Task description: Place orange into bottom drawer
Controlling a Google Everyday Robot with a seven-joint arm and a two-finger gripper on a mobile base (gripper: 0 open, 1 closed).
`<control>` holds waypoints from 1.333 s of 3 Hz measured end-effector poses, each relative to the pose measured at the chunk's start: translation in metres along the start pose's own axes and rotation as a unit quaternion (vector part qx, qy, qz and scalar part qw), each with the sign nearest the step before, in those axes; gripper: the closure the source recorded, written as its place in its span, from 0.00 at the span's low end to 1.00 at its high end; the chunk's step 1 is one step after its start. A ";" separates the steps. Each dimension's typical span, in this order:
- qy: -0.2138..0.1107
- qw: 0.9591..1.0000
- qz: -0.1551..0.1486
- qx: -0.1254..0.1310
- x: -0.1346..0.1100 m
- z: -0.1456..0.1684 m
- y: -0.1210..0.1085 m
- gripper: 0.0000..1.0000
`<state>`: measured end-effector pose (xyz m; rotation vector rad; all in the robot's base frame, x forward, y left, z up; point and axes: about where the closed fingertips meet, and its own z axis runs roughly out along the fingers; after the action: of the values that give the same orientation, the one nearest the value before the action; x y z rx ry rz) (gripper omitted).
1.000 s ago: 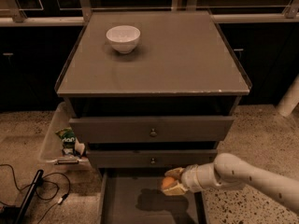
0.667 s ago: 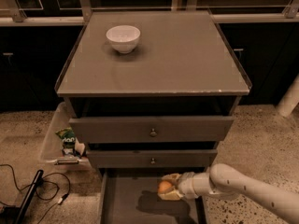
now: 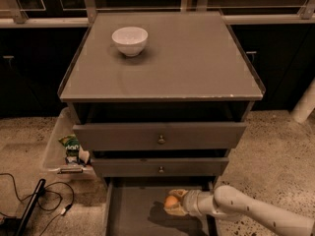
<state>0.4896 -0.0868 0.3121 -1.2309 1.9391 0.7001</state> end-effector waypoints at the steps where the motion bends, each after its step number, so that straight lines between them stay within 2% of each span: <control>1: 0.023 0.999 0.036 0.006 0.039 0.019 -0.014 1.00; 2: 0.026 0.999 0.040 0.000 0.046 0.029 -0.016 1.00; 3: 0.043 0.998 0.031 0.020 0.068 0.050 -0.036 1.00; 4: 0.037 0.998 0.029 0.035 0.087 0.065 -0.056 1.00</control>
Offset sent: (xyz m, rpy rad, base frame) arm 0.0060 -0.0078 -0.0338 -0.0179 0.0506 -0.0383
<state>0.5352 -0.1052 0.1996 -1.1765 2.0488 0.6175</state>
